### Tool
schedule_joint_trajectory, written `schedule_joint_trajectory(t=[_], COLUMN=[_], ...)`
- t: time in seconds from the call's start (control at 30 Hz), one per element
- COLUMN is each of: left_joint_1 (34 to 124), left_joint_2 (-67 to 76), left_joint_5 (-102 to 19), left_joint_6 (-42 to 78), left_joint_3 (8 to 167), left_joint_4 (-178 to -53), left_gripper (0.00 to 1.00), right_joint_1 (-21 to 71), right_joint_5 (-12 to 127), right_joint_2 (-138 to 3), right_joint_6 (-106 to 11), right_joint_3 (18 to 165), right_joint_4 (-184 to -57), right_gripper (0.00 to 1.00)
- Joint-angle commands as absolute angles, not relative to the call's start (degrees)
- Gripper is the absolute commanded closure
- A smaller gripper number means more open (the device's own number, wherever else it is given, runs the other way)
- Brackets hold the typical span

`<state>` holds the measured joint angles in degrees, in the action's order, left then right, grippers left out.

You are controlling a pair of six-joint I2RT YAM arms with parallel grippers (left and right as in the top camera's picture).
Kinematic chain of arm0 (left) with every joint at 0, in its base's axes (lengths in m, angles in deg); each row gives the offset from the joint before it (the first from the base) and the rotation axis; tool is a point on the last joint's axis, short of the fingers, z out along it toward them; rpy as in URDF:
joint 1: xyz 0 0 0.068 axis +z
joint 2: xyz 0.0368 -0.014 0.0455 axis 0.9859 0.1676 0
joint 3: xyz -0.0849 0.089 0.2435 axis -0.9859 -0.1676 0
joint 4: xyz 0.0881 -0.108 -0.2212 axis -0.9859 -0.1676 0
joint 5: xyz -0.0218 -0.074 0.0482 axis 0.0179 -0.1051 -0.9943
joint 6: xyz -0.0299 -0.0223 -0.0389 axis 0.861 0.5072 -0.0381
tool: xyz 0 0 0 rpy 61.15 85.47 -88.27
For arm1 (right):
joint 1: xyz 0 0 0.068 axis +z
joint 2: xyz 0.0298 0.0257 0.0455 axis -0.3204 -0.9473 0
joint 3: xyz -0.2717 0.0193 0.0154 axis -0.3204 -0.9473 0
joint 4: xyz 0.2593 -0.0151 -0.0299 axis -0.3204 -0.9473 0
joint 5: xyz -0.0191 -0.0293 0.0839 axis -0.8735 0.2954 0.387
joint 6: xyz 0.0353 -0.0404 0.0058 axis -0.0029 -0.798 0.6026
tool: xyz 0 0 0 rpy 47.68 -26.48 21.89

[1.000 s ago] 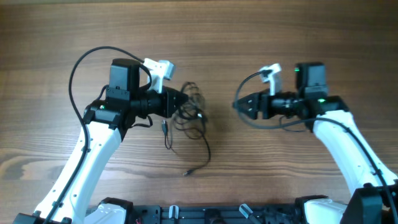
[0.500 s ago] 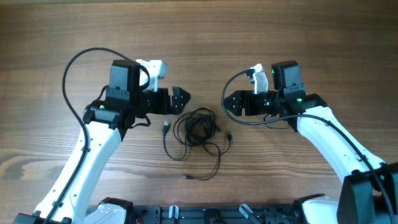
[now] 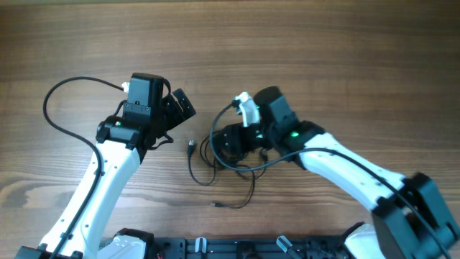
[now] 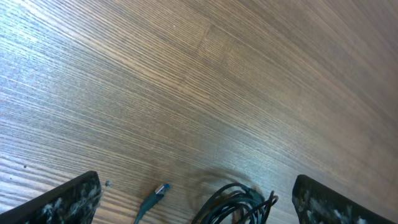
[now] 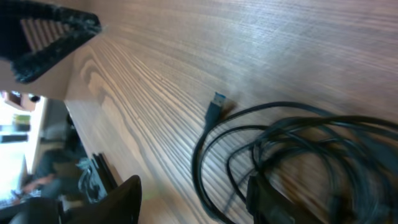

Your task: Untangle cables

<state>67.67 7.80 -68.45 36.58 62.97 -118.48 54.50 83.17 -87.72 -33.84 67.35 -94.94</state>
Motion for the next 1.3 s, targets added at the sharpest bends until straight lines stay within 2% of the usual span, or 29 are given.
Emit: schedule_joint_trajectory(t=[0.0, 0.17, 0.37, 0.5, 0.73, 1.0, 1.07, 1.27], left_joint_1=[67.78, 67.78, 67.78, 67.78, 67.78, 67.78, 67.78, 67.78], left_joint_2=[7.91, 7.91, 7.91, 7.91, 7.91, 7.91, 7.91, 7.91], left_joint_5=[-70.01, -70.03, -70.25, -71.51, -71.49, -71.49, -71.47, -71.49], left_joint_6=[38.22, 38.20, 38.18, 38.18, 38.20, 38.20, 38.20, 38.20], left_joint_3=[63.16, 63.16, 63.16, 63.16, 63.16, 63.16, 63.16, 63.16], left_joint_4=[-118.52, -119.48, -120.66, -121.54, -121.27, -121.34, -121.41, -121.95], left_gripper=[0.00, 0.00, 0.00, 0.00, 0.00, 0.00, 0.00, 0.00], right_joint_1=[58.13, 58.76, 58.43, 56.88, 57.12, 61.23, 61.32, 61.32], right_joint_5=[83.06, 83.32, 84.28, 88.90, 78.56, 75.28, 71.21, 71.23], right_joint_2=[-93.80, -99.20, -99.46, -96.36, -90.98, -95.59, -96.93, -98.00], right_joint_6=[-25.64, -17.79, -18.30, -22.58, -33.64, -37.42, -37.38, -37.51], right_joint_3=[68.21, 68.21, 68.23, 68.23, 68.21, 68.21, 68.21, 68.21], right_joint_4=[-88.92, -83.07, -79.70, -82.74, -95.44, -94.48, -94.13, -91.09], right_gripper=[0.44, 0.52, 0.52, 0.51, 0.45, 0.45, 0.45, 0.45])
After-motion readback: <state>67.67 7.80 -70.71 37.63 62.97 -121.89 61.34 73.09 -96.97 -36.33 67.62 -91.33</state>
